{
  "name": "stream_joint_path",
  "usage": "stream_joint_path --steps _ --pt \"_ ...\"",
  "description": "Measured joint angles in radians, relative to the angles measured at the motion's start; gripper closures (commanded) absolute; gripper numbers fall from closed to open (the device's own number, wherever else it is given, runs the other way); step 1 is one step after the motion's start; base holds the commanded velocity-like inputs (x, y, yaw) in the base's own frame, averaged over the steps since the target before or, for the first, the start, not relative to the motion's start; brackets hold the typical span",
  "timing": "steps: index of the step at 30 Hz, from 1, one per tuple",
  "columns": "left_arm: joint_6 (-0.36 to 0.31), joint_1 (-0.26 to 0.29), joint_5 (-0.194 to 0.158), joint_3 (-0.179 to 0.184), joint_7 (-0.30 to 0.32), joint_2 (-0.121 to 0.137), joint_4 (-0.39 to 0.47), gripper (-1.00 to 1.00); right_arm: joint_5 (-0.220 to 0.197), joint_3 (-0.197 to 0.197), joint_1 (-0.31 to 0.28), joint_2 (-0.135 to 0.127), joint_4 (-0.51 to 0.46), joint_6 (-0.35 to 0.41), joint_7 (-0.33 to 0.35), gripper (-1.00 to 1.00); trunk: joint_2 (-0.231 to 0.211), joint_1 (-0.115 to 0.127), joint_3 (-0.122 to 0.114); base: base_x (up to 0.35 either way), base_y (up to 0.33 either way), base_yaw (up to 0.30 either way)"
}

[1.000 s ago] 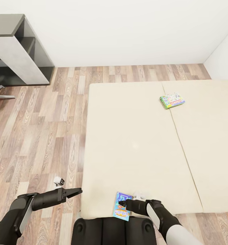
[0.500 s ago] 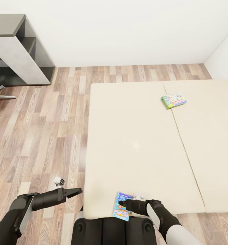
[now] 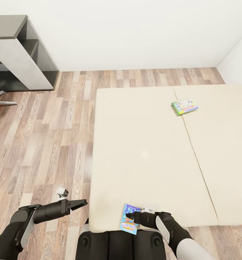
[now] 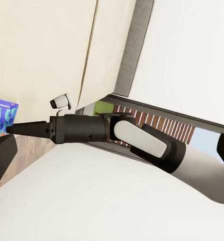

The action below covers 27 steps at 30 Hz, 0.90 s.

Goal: Put all the toys in the child's room - the three board games (two on the bed and one on the table), the two jigsaw puzzles on the table, and the tennis ball on the table - inside the toy box on the table in the child's room.

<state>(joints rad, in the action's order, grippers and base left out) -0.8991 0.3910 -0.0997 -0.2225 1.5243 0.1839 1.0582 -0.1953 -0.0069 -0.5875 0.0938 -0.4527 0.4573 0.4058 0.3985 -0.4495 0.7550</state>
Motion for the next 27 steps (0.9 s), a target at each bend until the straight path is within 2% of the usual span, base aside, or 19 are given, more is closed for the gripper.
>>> stream_joint_path --steps 27 --pt "-0.002 0.000 -0.001 0.000 0.000 0.002 -0.001 -1.00 0.000 0.000 0.000 0.001 0.000 -0.001 0.000 -1.00 0.000 0.000 0.000 -0.005 0.042 0.000"
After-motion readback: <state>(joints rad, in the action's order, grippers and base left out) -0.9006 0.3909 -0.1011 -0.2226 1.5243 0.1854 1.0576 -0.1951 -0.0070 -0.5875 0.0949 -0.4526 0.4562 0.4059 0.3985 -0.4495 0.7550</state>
